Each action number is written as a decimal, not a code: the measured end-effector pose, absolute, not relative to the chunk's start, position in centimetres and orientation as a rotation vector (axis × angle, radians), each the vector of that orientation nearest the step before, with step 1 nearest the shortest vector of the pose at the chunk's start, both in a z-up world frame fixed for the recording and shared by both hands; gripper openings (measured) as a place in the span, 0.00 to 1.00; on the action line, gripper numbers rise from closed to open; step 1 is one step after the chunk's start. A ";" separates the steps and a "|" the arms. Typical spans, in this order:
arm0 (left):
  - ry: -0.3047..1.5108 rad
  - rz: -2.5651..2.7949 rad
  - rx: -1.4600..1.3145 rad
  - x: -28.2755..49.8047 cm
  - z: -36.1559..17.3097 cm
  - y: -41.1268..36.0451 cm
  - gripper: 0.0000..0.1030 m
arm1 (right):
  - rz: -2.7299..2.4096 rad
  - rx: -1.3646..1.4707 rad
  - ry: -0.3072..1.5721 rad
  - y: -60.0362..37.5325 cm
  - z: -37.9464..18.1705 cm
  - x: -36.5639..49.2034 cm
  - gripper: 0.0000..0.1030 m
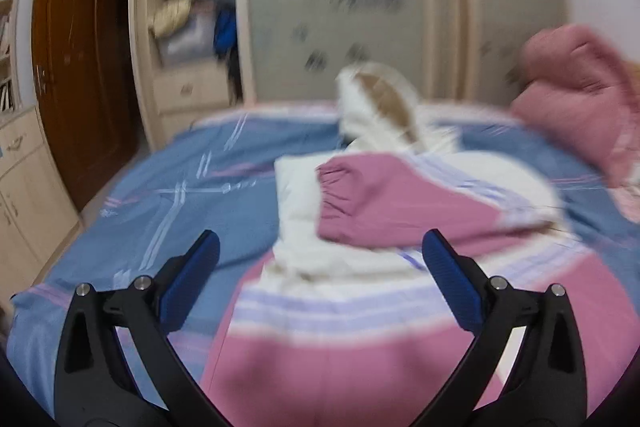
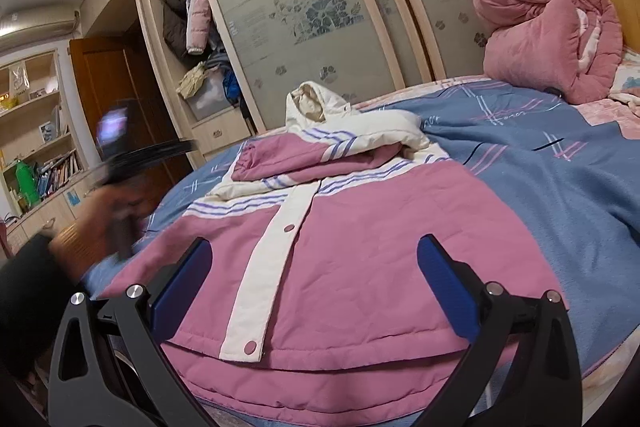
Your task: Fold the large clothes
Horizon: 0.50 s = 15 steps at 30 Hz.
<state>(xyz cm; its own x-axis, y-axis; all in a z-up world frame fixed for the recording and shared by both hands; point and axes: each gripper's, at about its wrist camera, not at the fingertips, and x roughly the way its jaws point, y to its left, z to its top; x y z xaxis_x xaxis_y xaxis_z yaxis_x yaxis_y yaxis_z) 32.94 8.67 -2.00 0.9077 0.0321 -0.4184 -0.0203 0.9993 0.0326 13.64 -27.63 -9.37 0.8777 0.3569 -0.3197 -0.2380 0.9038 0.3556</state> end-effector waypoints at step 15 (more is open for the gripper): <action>0.257 0.051 0.075 11.5 -6.3 5.2 0.98 | 0.293 0.182 0.286 -26.1 -8.3 11.6 0.99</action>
<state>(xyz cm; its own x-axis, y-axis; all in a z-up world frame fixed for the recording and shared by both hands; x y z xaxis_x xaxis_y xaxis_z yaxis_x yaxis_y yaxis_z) 11.51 5.18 -6.31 0.9658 0.0598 -0.2524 -0.0405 0.9959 0.0808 11.58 -26.07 -8.31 0.9176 0.3088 -0.2502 -0.2577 0.9415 0.2171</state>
